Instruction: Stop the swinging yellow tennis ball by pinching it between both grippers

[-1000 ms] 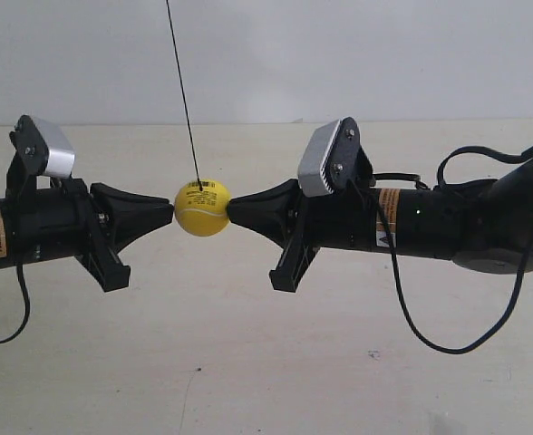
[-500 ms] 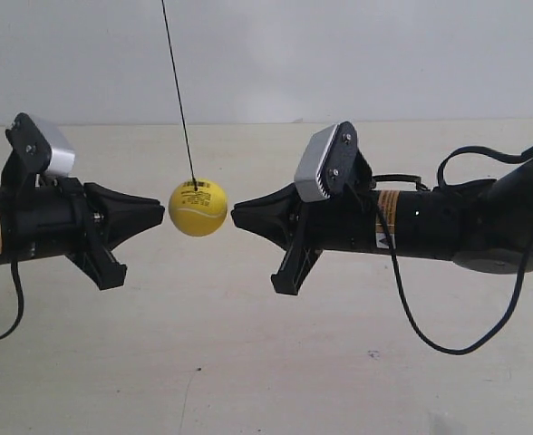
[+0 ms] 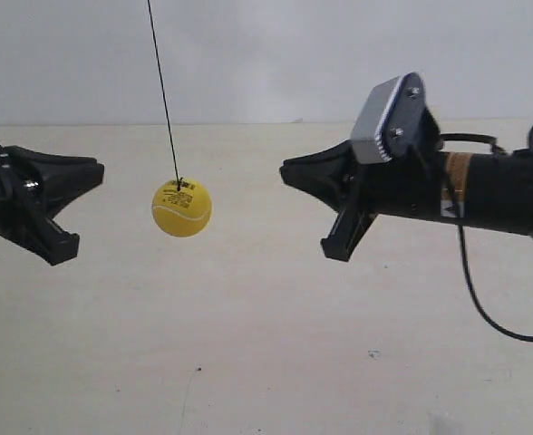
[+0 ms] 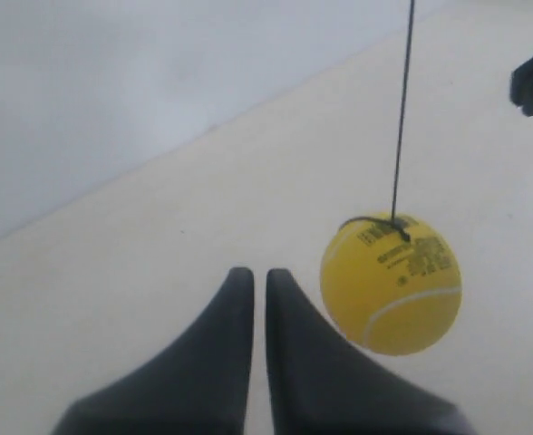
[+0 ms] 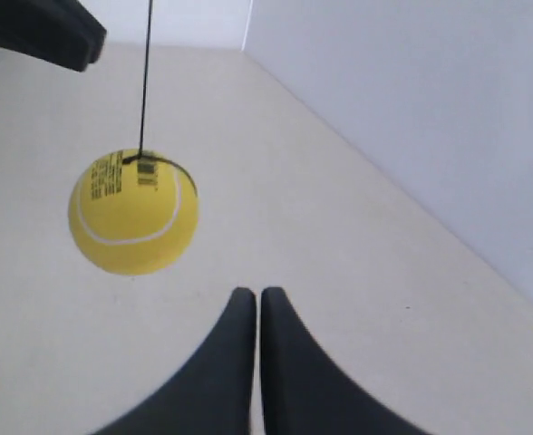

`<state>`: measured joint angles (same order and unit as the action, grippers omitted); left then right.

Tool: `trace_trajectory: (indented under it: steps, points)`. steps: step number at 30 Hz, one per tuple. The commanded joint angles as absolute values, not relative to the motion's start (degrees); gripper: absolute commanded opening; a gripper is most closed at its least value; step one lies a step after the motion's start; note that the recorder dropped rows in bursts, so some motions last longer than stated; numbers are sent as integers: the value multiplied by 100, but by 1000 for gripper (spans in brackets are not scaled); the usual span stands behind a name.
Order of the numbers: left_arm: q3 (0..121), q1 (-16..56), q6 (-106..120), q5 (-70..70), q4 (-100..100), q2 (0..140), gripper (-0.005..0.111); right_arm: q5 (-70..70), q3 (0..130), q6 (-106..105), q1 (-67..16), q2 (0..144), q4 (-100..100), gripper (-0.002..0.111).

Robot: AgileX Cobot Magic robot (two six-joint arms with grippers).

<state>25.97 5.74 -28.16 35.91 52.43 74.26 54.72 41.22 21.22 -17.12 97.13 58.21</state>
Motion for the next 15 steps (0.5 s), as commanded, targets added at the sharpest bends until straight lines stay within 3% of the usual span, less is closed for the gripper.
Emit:
trace_trajectory:
  steps: [1, 15]
  points:
    - [2231, 577, -2868, 3309, 4733, 6410, 5, 6037, 3585, 2000, -1269, 8962, 5844, 0]
    - [987, 577, -2741, 2949, 3955, 3026, 5, 6270, 1735, 438, -1195, 6961, 4113, 0]
